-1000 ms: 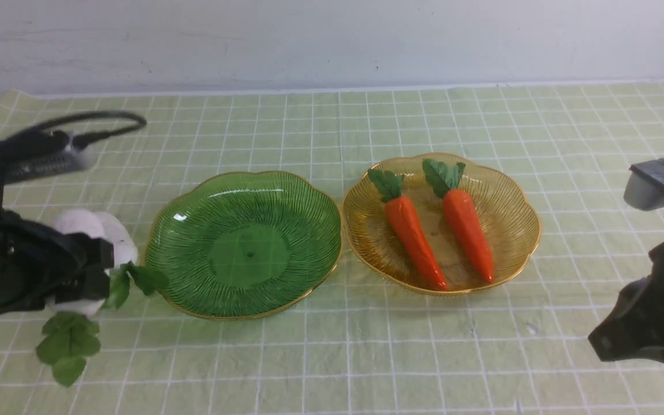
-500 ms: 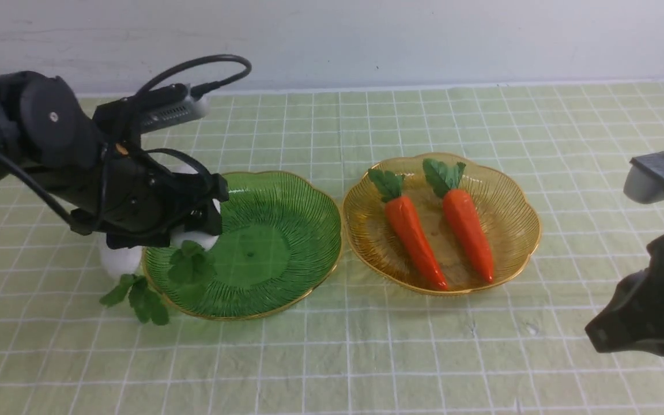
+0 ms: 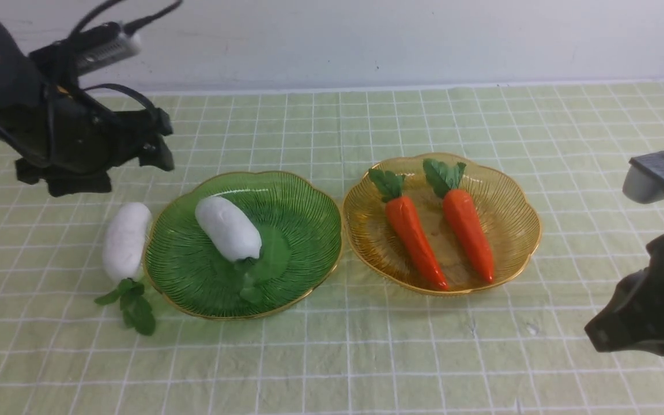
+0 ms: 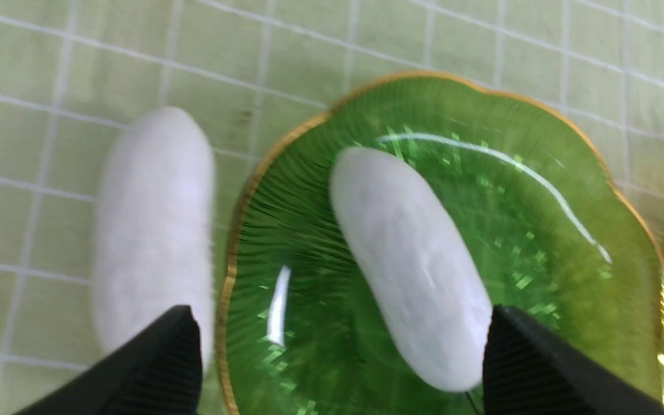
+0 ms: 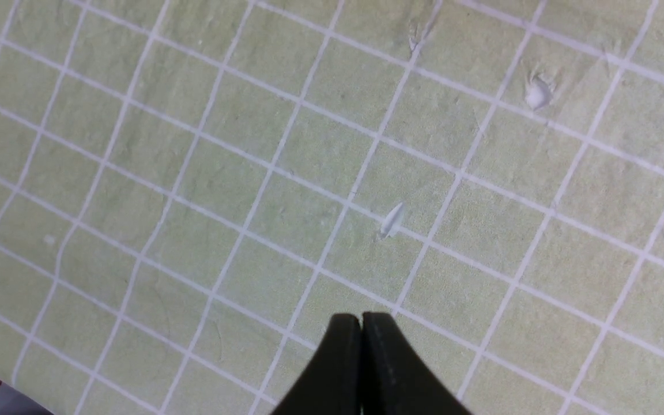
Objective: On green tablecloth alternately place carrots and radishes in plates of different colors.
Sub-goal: 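Pick up the white radish and place it in the left plate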
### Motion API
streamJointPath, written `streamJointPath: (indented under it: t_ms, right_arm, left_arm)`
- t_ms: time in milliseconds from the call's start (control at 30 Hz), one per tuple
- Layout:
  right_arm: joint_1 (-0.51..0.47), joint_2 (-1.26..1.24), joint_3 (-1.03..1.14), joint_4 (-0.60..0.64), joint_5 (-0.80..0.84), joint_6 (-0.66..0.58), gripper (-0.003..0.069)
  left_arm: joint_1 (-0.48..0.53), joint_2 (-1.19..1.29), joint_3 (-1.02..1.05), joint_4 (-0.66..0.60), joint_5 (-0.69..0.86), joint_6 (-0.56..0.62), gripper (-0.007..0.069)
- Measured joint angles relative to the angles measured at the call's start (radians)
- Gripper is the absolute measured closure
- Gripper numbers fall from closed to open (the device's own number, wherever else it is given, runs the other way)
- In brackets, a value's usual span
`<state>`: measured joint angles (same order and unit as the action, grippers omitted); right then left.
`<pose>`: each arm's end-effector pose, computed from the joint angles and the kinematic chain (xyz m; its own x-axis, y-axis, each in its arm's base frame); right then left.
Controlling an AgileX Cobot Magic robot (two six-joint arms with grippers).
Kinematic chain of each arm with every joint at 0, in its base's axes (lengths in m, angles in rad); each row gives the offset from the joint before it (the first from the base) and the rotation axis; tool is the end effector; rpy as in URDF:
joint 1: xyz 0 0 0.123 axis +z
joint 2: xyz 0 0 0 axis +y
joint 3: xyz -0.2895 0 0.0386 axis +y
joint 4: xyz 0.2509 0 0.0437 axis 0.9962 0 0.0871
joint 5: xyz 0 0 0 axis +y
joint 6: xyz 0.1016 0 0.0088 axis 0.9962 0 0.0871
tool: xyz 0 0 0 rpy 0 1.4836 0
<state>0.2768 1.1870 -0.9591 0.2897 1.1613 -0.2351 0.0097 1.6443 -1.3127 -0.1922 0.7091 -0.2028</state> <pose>0.1940 0.0829 0.2973 -0.8779 -0.3665 -0.3082 -0.4400 0.8714 0.2170 0.3706 -0.0091 0.2865 -0.7828 -0.3473 -0.5164 -0.2179 0.9302 -0.2954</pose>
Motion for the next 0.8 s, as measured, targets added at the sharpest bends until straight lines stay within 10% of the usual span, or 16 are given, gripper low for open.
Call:
streamJointPath:
  t_ms: [800]
  right_arm:
    - [0.000, 0.000, 0.000, 0.001, -0.025, -0.001, 0.0674]
  left_arm:
    - [0.105, 0.335, -0.030, -0.090, -0.194, 0.013, 0.0053]
